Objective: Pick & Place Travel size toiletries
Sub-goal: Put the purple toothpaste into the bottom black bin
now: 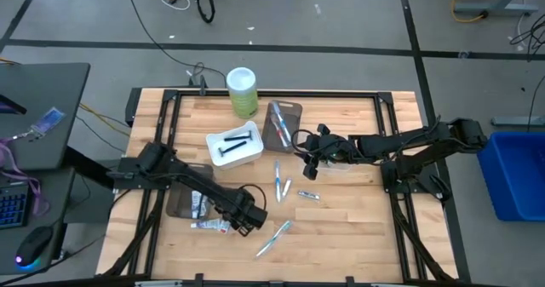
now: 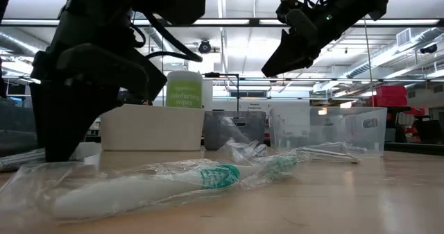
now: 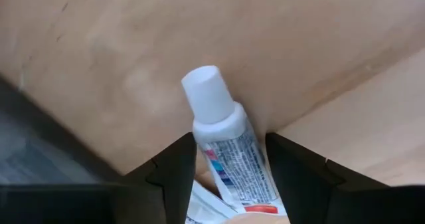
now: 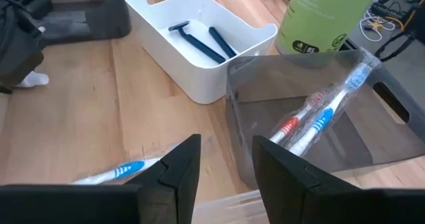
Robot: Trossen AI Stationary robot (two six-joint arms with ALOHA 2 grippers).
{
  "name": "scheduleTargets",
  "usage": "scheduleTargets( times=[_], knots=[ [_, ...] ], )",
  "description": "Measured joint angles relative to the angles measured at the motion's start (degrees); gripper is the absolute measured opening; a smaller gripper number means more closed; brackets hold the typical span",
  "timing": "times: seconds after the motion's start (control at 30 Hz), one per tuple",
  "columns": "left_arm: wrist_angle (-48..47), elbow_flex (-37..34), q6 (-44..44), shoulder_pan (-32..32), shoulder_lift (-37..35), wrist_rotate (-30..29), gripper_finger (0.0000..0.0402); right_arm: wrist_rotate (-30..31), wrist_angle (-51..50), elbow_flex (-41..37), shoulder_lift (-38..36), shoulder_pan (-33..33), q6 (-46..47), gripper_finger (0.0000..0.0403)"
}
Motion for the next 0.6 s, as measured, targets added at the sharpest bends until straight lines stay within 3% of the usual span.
scheduleTargets(
  times=[0.13,0.3,0.6],
  knots=[
    [-0.02,0.42,3.49,-0.04,0.22,-0.6,0.0177,-0.01,0.04,0.0,0.02,0.01,0.0,0.0145],
    [-2.03,3.12,9.56,0.39,0.57,-1.3,0.0118,0.0,0.03,0.0,0.01,0.01,0.0,0.0146],
    [-18.96,15.64,17.68,4.2,0.95,-9.93,0.0059,0.0,-0.08,0.0,-0.01,0.01,0.0,0.0146]
  ],
)
